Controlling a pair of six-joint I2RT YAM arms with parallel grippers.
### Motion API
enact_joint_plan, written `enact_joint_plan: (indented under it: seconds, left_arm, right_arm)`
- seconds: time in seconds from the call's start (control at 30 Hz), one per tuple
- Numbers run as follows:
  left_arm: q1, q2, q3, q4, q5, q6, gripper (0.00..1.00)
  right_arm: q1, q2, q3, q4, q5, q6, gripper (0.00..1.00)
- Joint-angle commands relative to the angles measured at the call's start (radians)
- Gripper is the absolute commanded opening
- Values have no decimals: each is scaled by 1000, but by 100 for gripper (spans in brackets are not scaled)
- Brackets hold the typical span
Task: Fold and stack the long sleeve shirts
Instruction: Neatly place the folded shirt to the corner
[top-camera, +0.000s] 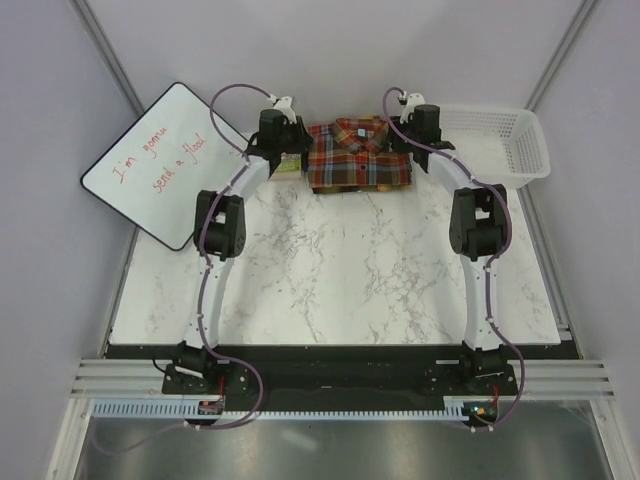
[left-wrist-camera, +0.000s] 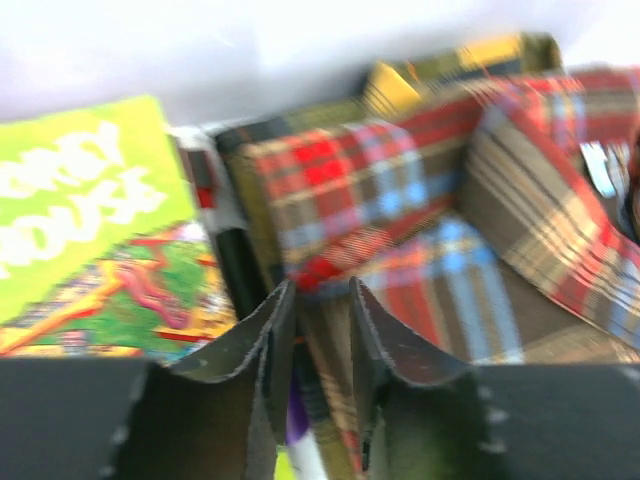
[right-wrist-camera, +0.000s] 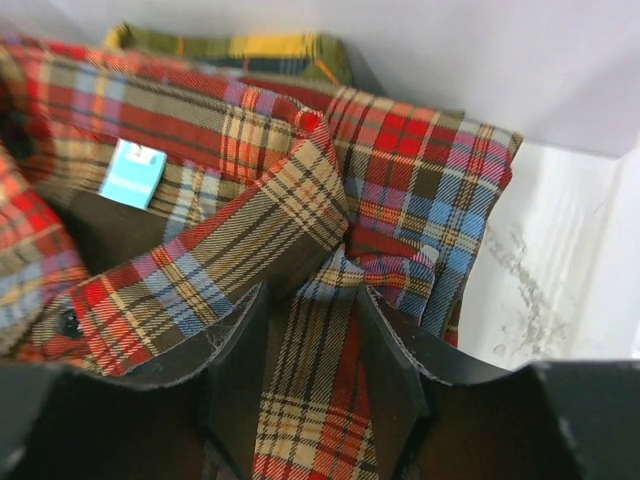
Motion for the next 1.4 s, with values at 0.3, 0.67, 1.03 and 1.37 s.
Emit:
enact_joint_plan:
  seconds: [0.3,0.67,1.03,1.37]
  left_arm:
    - [29,-301,13,-36,68,1,78]
    - [43,-728,-90,-567,115,208,100]
    - [40,-1025,-516,-898,203,374,100]
    - [18,-1262,-1092,-706,103,420,99]
  right_arm:
    - [0,-155,124,16,3,-33,68]
    - [0,-597,-48,-155,-26,-144,98]
    - [0,-953,-515,-648,-118,-247,98]
    - [78,-1128,-1009,-553,17,-274,98]
